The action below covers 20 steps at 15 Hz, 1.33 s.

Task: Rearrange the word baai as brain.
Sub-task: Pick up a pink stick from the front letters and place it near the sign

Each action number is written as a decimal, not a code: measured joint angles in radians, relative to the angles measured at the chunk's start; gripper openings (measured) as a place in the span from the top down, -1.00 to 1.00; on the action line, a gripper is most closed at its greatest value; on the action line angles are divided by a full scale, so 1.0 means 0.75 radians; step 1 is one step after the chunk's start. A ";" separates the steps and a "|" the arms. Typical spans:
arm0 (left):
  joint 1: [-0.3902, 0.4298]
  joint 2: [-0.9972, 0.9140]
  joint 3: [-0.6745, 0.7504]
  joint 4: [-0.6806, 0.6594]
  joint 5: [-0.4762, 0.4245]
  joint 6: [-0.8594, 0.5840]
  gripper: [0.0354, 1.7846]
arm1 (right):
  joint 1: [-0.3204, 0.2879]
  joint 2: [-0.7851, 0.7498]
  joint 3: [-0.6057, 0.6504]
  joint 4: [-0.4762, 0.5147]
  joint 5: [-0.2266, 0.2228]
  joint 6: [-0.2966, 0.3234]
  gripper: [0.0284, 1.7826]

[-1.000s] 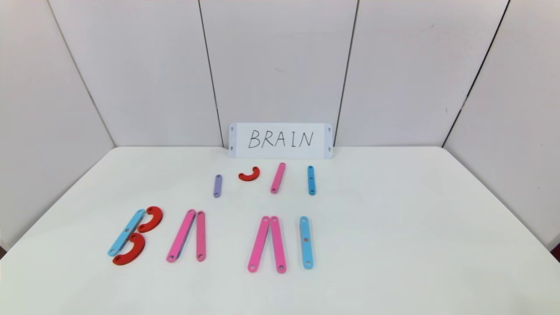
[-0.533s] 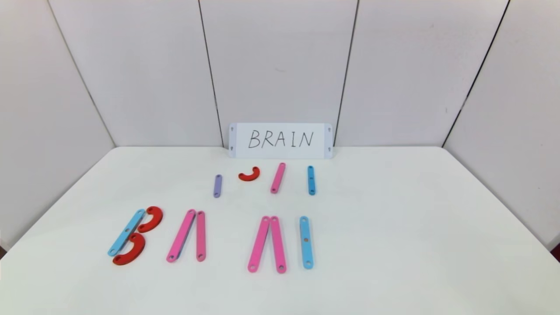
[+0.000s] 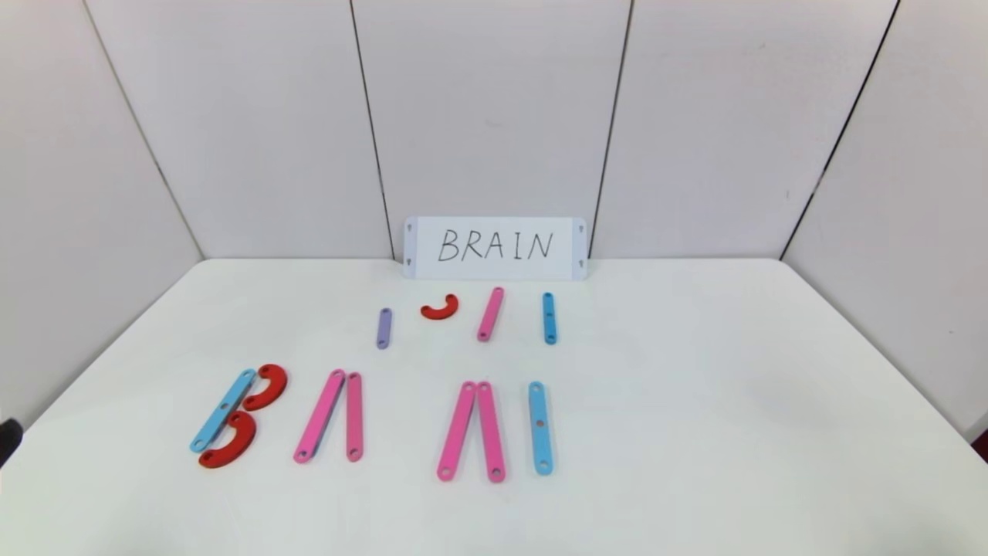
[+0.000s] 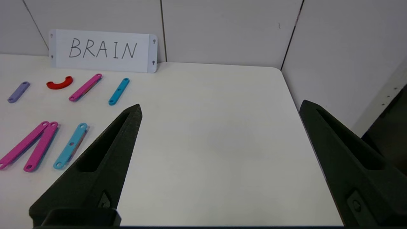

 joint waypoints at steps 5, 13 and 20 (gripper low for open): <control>-0.002 0.392 -0.233 0.027 -0.118 0.018 -0.95 | 0.017 0.352 -0.250 0.004 0.142 0.001 -0.94; -0.071 0.938 -0.529 0.231 -0.240 0.113 -0.95 | 0.216 0.866 -0.460 -0.014 0.186 0.037 -0.94; -0.150 1.307 -0.623 0.316 -0.142 0.221 -0.95 | 0.274 1.199 -0.568 -0.019 0.295 0.089 -0.94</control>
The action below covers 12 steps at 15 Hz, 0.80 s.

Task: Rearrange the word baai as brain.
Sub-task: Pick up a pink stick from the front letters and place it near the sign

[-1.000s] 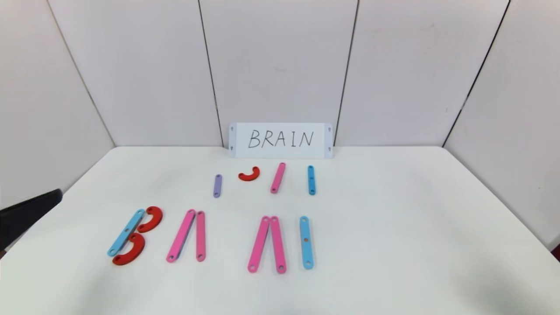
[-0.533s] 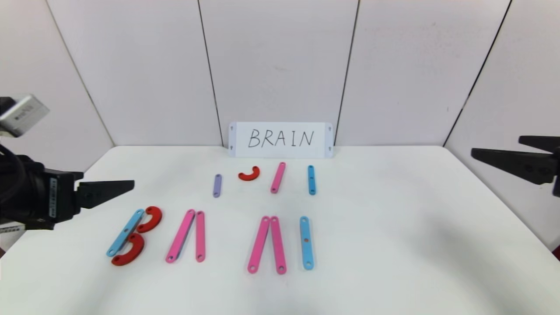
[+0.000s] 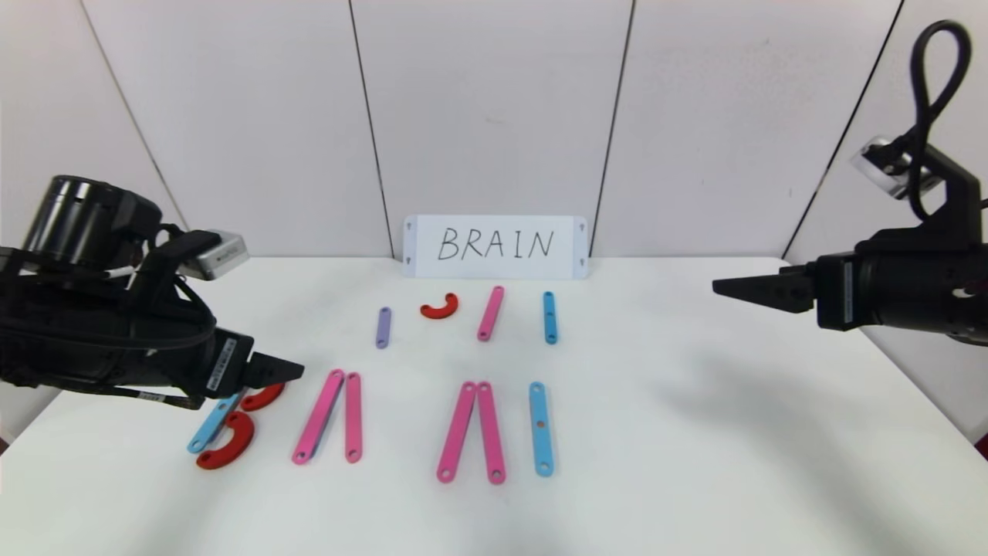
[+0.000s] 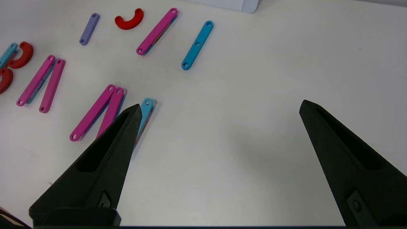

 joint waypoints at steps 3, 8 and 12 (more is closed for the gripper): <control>-0.034 0.125 -0.007 0.001 0.079 0.003 -0.95 | 0.033 0.099 -0.016 -0.008 0.000 0.000 -0.94; -0.076 0.275 -0.005 -0.016 0.150 -0.020 -0.95 | 0.069 0.199 -0.020 -0.012 0.001 0.002 -0.94; -0.092 0.353 -0.007 -0.053 0.161 -0.073 -0.95 | 0.071 0.239 -0.022 -0.012 0.002 0.001 -0.94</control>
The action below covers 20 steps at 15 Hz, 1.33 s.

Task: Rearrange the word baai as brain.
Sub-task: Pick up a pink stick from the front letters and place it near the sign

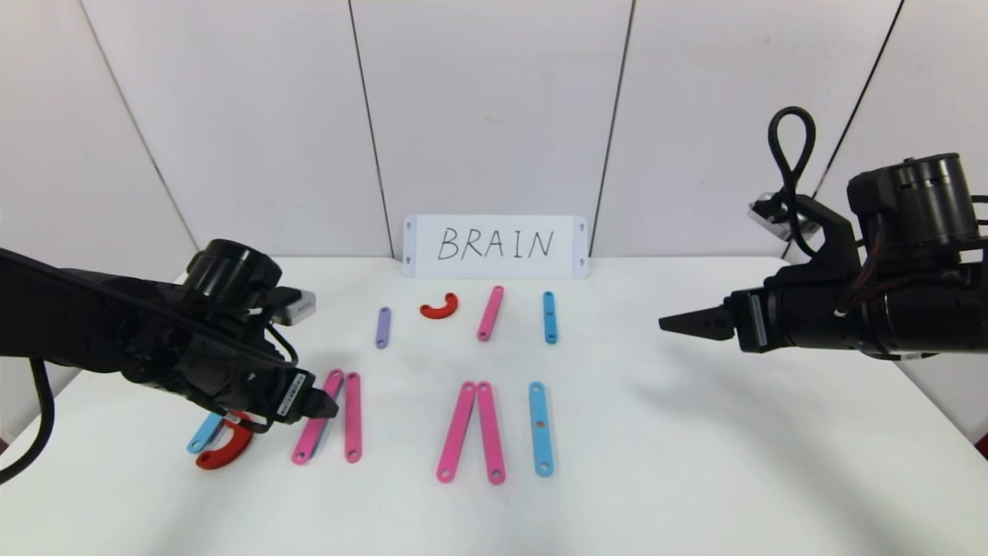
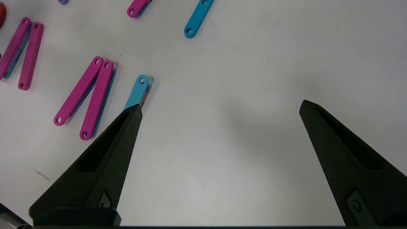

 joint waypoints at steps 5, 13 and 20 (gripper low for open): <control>-0.003 0.066 0.000 -0.036 0.036 -0.036 -0.95 | 0.001 0.011 0.003 0.000 0.000 0.000 -0.94; -0.003 0.124 -0.002 -0.042 0.029 -0.049 -0.40 | 0.000 0.012 0.007 0.000 0.001 -0.001 -0.94; -0.003 0.137 -0.007 -0.041 0.026 -0.049 0.70 | 0.001 0.016 0.010 0.000 0.000 -0.002 -0.94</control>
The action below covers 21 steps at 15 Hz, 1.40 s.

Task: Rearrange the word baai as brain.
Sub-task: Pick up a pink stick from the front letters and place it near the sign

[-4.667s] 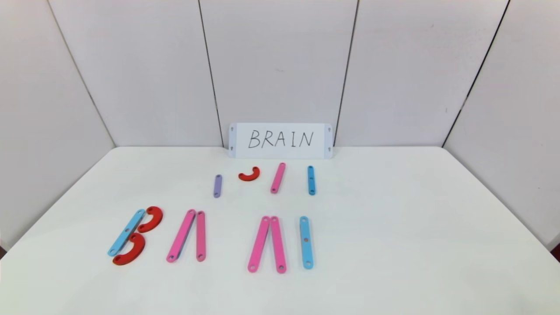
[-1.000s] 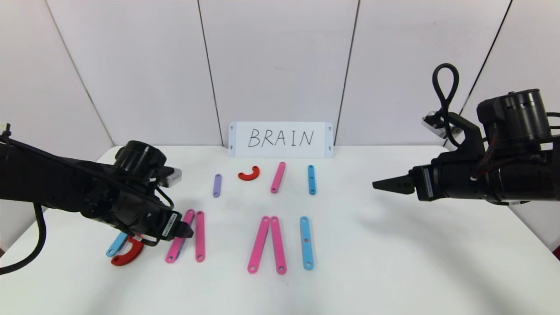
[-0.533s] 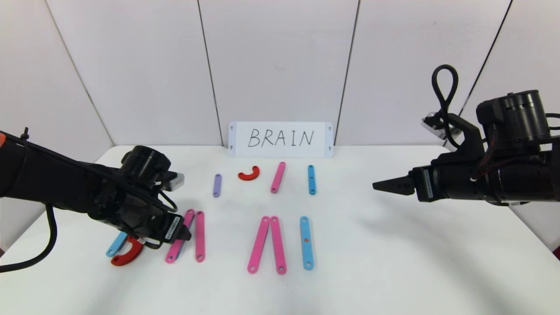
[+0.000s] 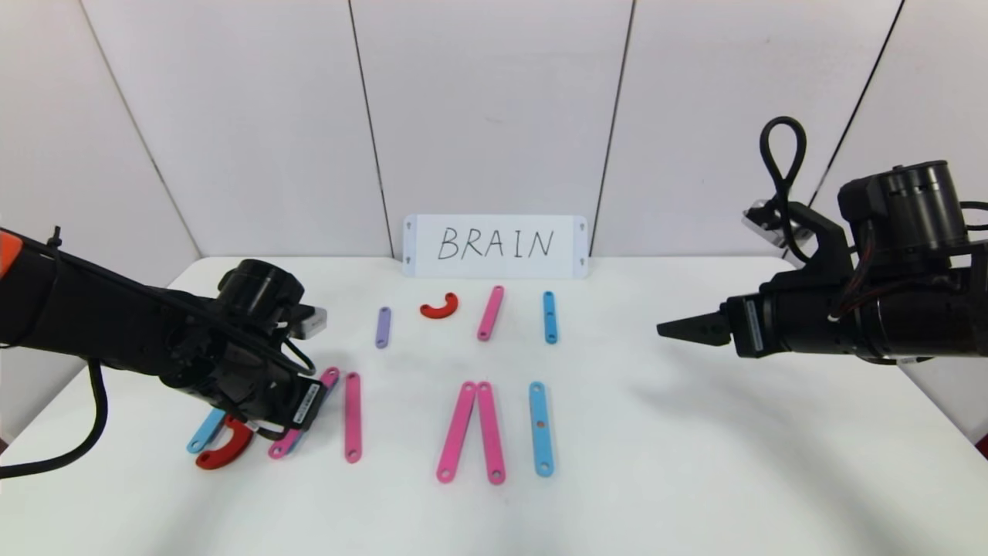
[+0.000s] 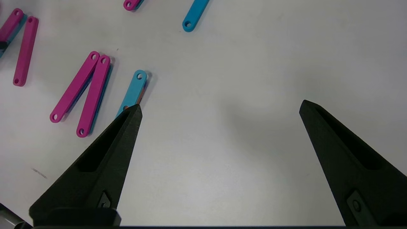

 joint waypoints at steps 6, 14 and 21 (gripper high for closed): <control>-0.002 -0.026 -0.011 0.000 0.000 -0.030 0.70 | 0.000 -0.002 0.000 0.000 0.000 0.001 -0.94; 0.089 0.018 -0.369 0.074 -0.005 -0.062 0.70 | 0.006 -0.007 0.004 0.000 0.000 0.000 -0.94; 0.178 0.291 -0.883 0.329 -0.061 0.012 0.70 | 0.006 -0.006 0.004 0.000 0.000 0.001 -0.94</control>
